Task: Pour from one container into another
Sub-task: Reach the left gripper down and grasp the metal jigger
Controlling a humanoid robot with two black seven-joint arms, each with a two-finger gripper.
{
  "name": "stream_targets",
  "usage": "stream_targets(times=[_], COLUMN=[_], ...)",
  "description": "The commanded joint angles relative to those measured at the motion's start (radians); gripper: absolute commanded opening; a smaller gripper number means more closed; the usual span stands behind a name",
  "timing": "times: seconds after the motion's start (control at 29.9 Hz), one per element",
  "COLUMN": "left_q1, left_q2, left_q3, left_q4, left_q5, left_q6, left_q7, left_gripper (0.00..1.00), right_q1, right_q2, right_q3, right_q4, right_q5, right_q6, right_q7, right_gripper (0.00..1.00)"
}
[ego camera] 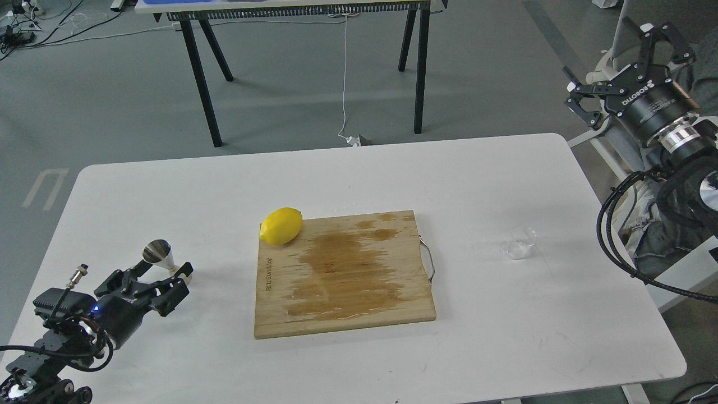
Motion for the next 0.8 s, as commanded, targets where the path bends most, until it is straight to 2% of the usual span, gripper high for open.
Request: stream_targets(times=[0.0,0.23,0.37,0.5,0.63,0.67,0.77], left_q1=[-0.021,-0.057,-0.078,-0.097,-0.103,-0.103,-0.103], left_q2=[-0.026,-0.098,-0.130,-0.135,-0.138,-0.138,-0.137], left_q3=[0.002,0.002,0.002,0.023,0.035,0.034,0.035], left_q4=[0.037,0.148,0.204,0.244,0.266,0.266,0.266], left_q5=[0.000,0.002,0.003,0.003,0.000,-0.003,-0.017], left_q6=[0.000,0.000,0.000,0.000,0.000,0.000,0.000], left_q7=[0.000,0.000,0.000,0.000,0.000,0.000,0.000], left_gripper=[0.93,0.86,0.76,0.54,0.13,0.07,0.05], right_q1=[0.001,-0.001,-0.001,-0.001,-0.002,-0.002,-0.002], right_q2=[-0.006,-0.020,-0.020,-0.020,-0.020,-0.020,-0.020], right_q3=[0.001,0.006,0.006,0.006,0.006,0.006,0.006], right_q4=[0.000,0.002,0.002,0.000,0.000,0.000,-0.002], right_q5=[0.000,0.000,0.000,0.000,0.000,0.000,0.000], right_q6=[0.000,0.000,0.000,0.000,0.000,0.000,0.000], right_q7=[0.000,0.000,0.000,0.000,0.000,0.000,0.000], right_gripper=[0.99,0.99,0.99,0.99,0.99,0.99,0.99])
